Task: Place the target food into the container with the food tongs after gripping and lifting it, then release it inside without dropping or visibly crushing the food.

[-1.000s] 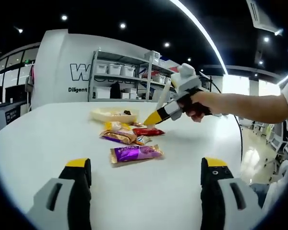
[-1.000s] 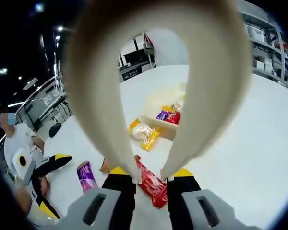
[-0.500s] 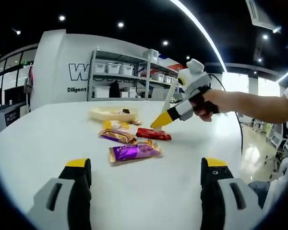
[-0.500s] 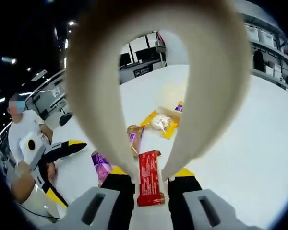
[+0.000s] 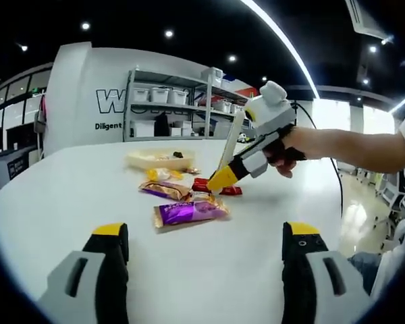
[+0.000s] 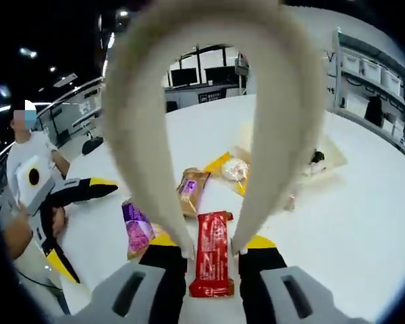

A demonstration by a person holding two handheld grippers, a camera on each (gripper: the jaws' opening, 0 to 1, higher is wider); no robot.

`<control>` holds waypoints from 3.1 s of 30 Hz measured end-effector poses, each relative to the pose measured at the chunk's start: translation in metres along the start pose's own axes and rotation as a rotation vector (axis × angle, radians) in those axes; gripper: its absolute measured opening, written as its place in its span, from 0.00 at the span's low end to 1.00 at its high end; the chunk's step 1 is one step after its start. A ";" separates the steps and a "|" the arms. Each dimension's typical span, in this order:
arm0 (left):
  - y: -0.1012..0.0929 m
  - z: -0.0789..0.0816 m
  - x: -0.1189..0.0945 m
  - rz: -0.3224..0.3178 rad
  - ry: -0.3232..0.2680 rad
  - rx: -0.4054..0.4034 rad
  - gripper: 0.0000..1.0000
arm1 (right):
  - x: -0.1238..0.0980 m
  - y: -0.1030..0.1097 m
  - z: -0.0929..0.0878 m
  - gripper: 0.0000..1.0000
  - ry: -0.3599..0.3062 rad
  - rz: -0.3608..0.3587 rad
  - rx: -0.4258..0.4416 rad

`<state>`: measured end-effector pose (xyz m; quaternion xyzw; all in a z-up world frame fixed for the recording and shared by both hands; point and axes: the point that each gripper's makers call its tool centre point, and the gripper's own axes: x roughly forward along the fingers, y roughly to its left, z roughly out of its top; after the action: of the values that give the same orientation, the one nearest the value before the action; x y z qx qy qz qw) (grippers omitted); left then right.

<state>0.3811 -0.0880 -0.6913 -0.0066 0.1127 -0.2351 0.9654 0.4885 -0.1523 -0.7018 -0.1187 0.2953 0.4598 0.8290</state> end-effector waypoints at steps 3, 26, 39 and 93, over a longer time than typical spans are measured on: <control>-0.001 -0.001 0.001 -0.002 0.004 0.006 0.93 | 0.001 -0.002 0.000 0.22 -0.008 -0.013 -0.028; -0.004 -0.004 0.003 -0.022 0.027 0.013 0.93 | -0.021 -0.006 -0.022 0.17 0.164 -0.119 0.010; -0.006 -0.007 0.002 -0.033 0.043 0.019 0.93 | -0.019 -0.007 -0.023 0.17 0.175 -0.147 0.040; -0.005 -0.007 0.002 -0.028 0.047 0.017 0.93 | -0.018 -0.013 -0.017 0.16 0.050 -0.068 0.276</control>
<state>0.3793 -0.0932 -0.6979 0.0056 0.1333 -0.2498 0.9591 0.4859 -0.1797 -0.7054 -0.0247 0.3722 0.3834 0.8449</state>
